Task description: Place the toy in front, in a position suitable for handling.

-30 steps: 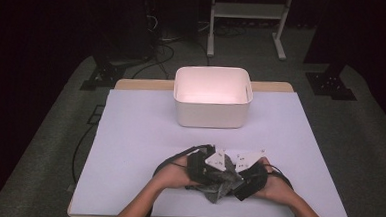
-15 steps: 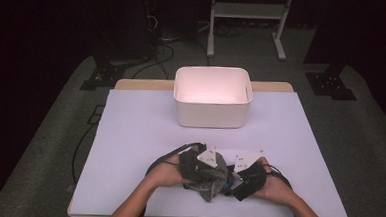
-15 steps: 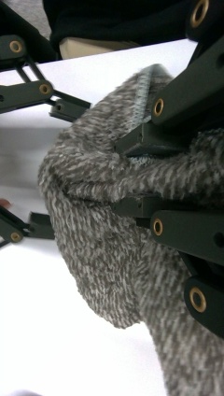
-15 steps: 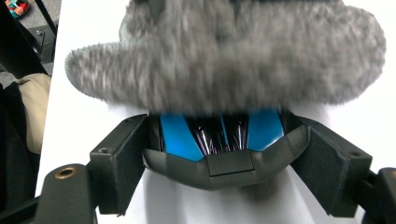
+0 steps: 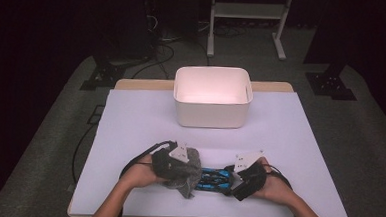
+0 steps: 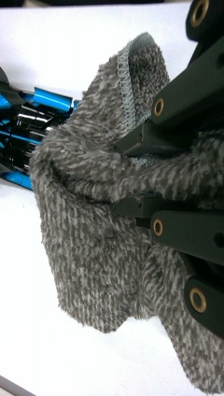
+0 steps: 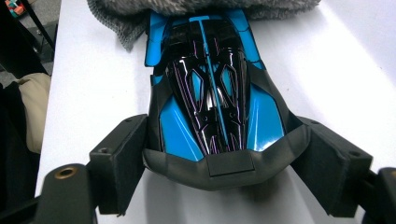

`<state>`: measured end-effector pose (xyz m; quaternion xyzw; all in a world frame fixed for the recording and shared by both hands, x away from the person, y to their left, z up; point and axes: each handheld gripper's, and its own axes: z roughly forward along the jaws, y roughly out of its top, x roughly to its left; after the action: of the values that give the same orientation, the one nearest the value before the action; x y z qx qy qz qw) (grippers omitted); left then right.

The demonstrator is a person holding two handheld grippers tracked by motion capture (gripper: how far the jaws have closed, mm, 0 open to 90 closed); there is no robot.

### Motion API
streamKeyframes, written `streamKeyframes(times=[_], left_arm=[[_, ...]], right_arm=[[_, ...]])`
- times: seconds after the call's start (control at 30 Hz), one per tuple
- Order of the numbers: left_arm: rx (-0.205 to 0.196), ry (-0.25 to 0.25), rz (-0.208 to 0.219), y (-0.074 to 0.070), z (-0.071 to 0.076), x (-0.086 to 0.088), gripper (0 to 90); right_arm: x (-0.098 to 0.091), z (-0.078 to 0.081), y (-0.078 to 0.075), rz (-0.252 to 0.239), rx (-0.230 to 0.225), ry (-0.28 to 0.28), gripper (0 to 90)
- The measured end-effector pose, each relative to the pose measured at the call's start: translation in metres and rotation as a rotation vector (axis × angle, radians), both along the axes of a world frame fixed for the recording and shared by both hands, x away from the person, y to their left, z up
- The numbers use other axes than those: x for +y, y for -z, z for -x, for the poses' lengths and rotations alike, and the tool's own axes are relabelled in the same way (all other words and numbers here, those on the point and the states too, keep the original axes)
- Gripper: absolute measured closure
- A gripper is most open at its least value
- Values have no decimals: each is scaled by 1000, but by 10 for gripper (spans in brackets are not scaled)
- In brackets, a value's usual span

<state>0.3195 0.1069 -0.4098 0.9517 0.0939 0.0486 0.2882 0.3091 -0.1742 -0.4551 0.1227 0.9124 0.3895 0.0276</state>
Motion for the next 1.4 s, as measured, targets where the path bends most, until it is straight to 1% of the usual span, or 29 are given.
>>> streamKeyframes(times=[0.13, 0.2, 0.23, 0.27, 0.3, 0.33, 0.43, 0.5, 0.53, 0.57, 0.63, 0.7, 0.77, 0.83, 0.87, 0.97, 1.0, 1.03, 1.07, 1.1, 1.13, 1.17, 1.2, 1.23, 1.27, 1.3, 1.33, 1.37, 1.4], left_arm=[[-6, 37, 4, -2, 4, -13, 742], [-4, 67, 19, -6, 6, -25, 742], [-7, 93, 30, -9, 8, -35, 742], [-7, 93, 30, -9, 8, -35, 742], [-7, 116, 33, -10, 9, -44, 742], [-11, 142, 25, -12, 10, -57, 742], [-11, 174, 26, -13, 10, -77, 742], [-12, 201, 19, -13, 10, -89, 742], [-11, 209, 14, -12, 10, -94, 742], [-11, 209, 14, -12, 10, -94, 742], [0, 217, 13, -10, 11, -105, 742], [9, 223, 11, -8, 10, -108, 742], [8, 229, 9, -8, 9, -108, 742], [25, 222, 25, -6, 5, -102, 742], [24, 219, 28, -6, 5, -100, 742], [19, 213, 18, -8, 6, -95, 741], [12, 204, 12, -8, 6, -88, 740], [12, 204, 12, -8, 6, -88, 739], [19, 173, 33, -9, 5, -76, 739], [19, 173, 33, -9, 5, -76, 739], [22, 160, 43, -9, 5, -71, 739], [24, 144, 53, -10, 5, -60, 739], [24, 144, 53, -10, 5, -60, 739], [24, 128, 53, -10, 5, -54, 739], [26, 120, 55, -9, 4, -49, 739], [30, 103, 53, -7, 4, -40, 739], [30, 103, 53, -7, 4, -40, 739], [32, 87, 40, -5, 4, -31, 739], [32, 87, 40, -5, 4, -31, 739]], right_arm=[[1, 0, 0, 2, 0, 1, 208], [1, 0, 0, 1, -1, 2, 208], [1, 0, 0, 0, 2, 4, 208], [1, 0, 0, 0, 1, 3, 208], [1, 0, 0, 0, 1, 3, 208], [1, 0, 0, 1, -2, 0, 208], [1, 0, 0, 1, -2, 0, 208], [1, 1, 0, 0, -4, 1, 208], [1, 1, 0, 0, -4, 0, 208], [1, 1, 0, 0, -4, 0, 208], [1, 1, 0, -2, 0, 4, 208], [1, 1, 1, -5, 2, 6, 208], [0, 1, 1, -5, -1, 3, 208], [0, 1, 1, 0, -6, -1, 207], [1, 1, 1, 3, -8, -1, 208], [2, 1, 0, 10, -14, -4, 208], [3, 1, 0, 10, -14, 0, 208], [3, 1, 0, 11, -15, -1, 208], [3, 1, 0, 12, -14, 0, 208], [3, 1, 0, 13, -14, 0, 208], [3, 1, 0, 13, -14, 0, 208], [4, 2, 0, 14, -14, -2, 209], [4, 2, 0, 14, -14, -2, 209], [4, 2, 0, 19, -17, -1, 217], [4, 1, 1, 24, -35, -11, 217], [4, 2, 1, 23, -28, -7, 217], [4, 2, 1, 23, -28, -7, 217], [4, 2, 1, 25, -30, -7, 217], [4, 2, 1, 24, -27, -5, 217]])
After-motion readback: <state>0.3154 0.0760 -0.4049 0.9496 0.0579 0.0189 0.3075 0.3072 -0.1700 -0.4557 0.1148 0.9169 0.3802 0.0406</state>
